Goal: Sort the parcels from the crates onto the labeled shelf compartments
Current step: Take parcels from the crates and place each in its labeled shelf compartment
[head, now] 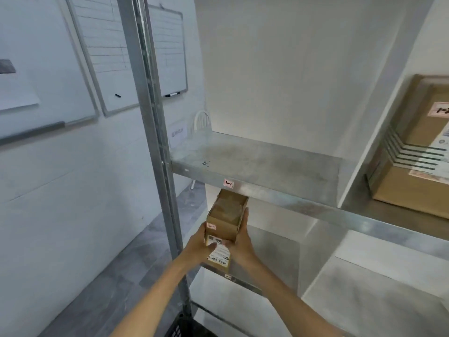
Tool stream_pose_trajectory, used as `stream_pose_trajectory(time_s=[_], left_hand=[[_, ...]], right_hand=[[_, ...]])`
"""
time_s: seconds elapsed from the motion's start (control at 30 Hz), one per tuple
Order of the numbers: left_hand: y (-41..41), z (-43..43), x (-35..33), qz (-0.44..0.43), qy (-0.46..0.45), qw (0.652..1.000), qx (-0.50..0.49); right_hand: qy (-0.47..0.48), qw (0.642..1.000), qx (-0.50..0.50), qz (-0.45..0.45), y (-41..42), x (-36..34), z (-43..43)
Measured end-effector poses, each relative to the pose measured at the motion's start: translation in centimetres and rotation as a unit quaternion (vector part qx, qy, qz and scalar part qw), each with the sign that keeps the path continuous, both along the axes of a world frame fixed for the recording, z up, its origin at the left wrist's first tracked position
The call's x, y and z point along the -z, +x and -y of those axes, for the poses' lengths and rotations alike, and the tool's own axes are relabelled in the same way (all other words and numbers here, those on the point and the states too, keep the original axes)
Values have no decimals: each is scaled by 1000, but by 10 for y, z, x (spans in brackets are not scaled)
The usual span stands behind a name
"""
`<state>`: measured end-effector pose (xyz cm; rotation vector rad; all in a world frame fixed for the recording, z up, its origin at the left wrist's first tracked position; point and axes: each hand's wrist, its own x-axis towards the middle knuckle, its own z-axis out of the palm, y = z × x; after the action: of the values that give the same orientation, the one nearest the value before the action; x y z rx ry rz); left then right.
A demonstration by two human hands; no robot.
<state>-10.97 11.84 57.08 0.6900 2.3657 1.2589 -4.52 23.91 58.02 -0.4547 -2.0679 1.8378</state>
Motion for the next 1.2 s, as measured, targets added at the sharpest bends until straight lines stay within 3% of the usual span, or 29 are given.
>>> stream_pose_trajectory(time_s=[0.27, 0.6, 0.77, 0.9, 0.97, 1.03, 1.13, 1.2], left_hand=[[-64, -24, 45, 29, -48, 998, 3], [-95, -36, 67, 47, 2, 999, -24], [-95, -40, 70, 40, 20, 999, -18], [-86, -39, 61, 38, 92, 995, -18], [-80, -35, 57, 42, 128, 990, -35], [-71, -27, 53, 56, 106, 990, -76], [-45, -8, 64, 89, 64, 982, -151], [-18, 4, 73, 107, 84, 974, -183]], right_hand=[[2, 997, 48, 52, -52, 33, -7], [87, 989, 69, 93, -89, 50, -19], [78, 991, 77, 76, -90, 52, -21], [80, 992, 46, 84, -82, 52, -22], [87, 988, 32, 124, -72, 51, -24], [92, 984, 37, 145, -57, 51, -27], [97, 985, 65, 129, -25, 48, -20], [110, 986, 77, 94, -2, 47, -9]])
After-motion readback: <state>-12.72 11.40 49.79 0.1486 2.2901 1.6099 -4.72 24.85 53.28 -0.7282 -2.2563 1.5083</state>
